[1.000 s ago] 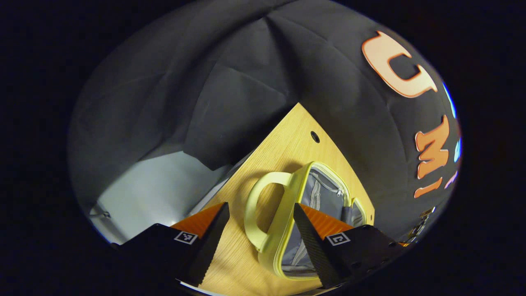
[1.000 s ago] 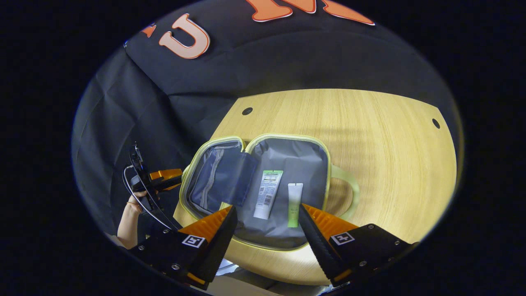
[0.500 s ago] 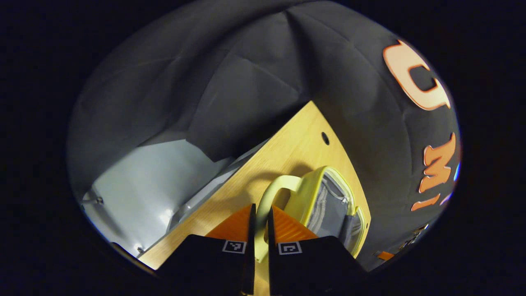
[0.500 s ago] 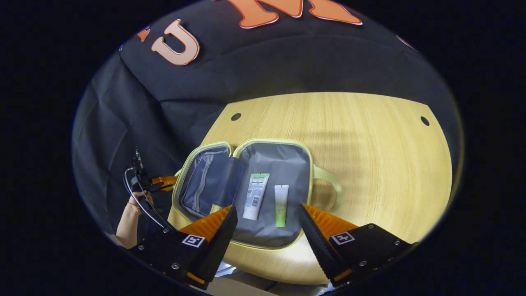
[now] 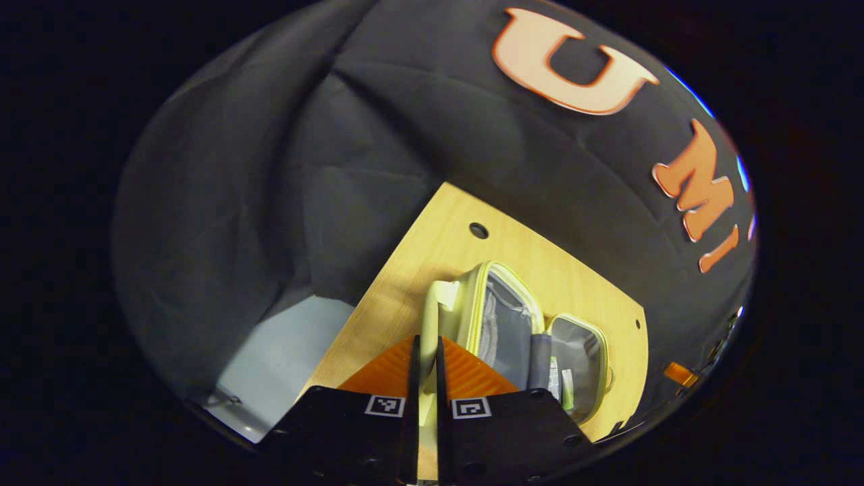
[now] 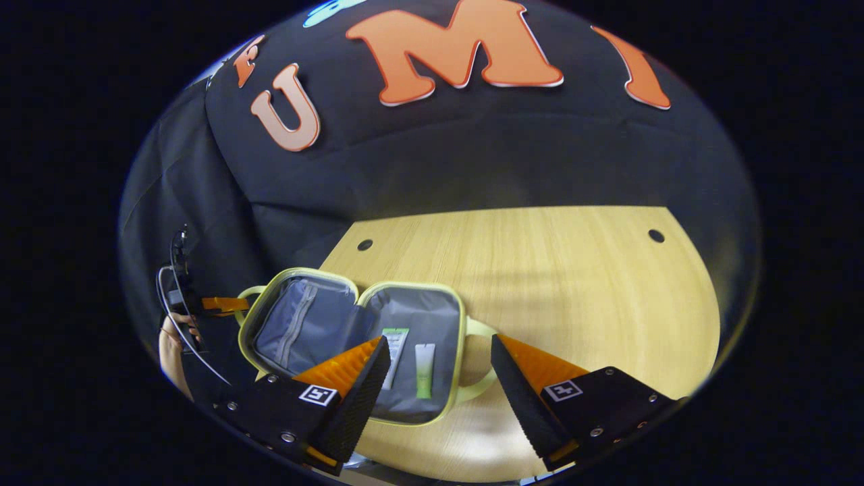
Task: First open the suitcase, pack the skin care products into it, and then close the suitcase.
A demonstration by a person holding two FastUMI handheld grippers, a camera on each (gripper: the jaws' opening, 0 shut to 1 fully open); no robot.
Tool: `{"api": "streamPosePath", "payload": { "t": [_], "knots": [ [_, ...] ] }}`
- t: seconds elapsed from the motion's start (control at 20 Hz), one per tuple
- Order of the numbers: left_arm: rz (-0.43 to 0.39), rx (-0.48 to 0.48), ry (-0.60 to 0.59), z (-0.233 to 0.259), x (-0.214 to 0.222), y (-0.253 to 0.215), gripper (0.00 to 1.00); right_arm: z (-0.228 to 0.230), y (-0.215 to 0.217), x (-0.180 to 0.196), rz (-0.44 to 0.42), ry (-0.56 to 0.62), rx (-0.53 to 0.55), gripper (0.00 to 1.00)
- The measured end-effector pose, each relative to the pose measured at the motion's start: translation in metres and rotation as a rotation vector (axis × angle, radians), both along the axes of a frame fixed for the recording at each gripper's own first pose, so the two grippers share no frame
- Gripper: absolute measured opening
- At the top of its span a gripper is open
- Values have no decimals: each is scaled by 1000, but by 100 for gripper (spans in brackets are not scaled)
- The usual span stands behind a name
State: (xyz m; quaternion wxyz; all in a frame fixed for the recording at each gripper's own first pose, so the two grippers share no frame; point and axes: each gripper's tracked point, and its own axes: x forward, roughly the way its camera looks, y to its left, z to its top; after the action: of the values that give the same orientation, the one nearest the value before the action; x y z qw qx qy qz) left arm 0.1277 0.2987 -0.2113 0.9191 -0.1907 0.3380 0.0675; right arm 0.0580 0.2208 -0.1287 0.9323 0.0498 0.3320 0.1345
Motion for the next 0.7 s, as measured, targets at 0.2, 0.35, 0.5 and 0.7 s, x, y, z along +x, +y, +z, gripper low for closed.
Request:
{"api": "streamPosePath", "payload": {
  "t": [0.2, 0.35, 0.5, 0.7],
  "knots": [
    [-87, 208, -26, 52, 4, -50, 10, 41, -45, 8, -51, -182, -58, 95],
    [-165, 356, -46, 84, 3, -96, 10, 57, -82, 7, -72, -268, -119, 95],
    [-230, 440, -52, 108, 4, -147, 12, 64, -123, 6, -95, -336, -147, 96],
    [-315, 456, -39, 102, 10, -223, 13, 65, -164, -1, -114, -346, -108, 96]
  ]
}}
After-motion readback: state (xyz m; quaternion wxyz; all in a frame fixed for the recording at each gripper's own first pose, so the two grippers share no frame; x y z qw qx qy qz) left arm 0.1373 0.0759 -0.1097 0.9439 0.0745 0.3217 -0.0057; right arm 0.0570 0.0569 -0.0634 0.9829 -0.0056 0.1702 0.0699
